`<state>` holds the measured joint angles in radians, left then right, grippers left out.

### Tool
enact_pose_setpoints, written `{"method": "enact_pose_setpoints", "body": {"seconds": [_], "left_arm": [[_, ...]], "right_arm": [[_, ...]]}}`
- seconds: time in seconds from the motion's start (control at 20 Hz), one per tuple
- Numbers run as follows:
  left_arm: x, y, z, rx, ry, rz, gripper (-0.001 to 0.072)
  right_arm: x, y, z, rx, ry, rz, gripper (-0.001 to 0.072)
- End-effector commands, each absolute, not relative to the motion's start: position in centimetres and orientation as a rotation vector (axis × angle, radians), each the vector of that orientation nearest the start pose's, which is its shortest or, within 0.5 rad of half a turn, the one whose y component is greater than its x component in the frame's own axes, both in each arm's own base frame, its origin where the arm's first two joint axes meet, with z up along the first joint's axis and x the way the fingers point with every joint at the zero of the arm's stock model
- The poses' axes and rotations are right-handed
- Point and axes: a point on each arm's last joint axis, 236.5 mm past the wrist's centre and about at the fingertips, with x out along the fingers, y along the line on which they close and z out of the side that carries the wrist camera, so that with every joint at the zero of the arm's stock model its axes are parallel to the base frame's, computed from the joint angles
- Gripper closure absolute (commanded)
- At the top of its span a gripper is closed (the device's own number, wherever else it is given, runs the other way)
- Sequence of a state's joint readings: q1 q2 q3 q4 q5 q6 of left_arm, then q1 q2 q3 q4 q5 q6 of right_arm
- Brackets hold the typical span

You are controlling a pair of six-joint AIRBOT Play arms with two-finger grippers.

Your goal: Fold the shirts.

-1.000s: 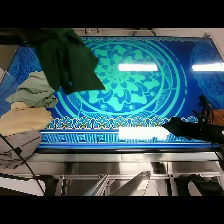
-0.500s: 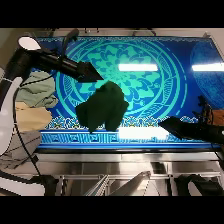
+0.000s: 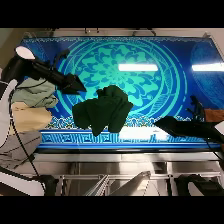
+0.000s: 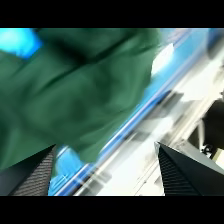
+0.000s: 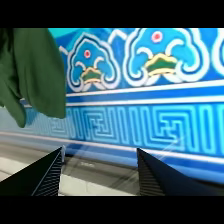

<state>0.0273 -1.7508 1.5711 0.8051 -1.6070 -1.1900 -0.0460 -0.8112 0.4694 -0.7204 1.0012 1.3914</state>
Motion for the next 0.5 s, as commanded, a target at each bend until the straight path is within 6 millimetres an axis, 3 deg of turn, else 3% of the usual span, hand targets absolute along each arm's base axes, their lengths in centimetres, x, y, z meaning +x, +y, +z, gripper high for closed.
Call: {"method": "enact_pose_setpoints", "body": {"seconds": [0.0, 0.25, 0.45], "left_arm": [[37.9, -11.7, -5.0, -0.483, 1.610, -0.680, 0.0008], [37.8, -8.9, -9.4, -0.466, 1.606, -0.528, 0.0008], [37.7, -9.9, -10.9, -0.424, 1.596, -0.525, 0.0008]], "right_arm": [[28.1, 17.3, -2.7, 0.749, 1.148, 0.480, 0.0219], [30.1, 23.3, -6.5, 0.784, 1.142, 0.577, 0.0219], [32.0, 26.4, -8.6, 0.789, 1.188, 0.607, 0.0220]]}}
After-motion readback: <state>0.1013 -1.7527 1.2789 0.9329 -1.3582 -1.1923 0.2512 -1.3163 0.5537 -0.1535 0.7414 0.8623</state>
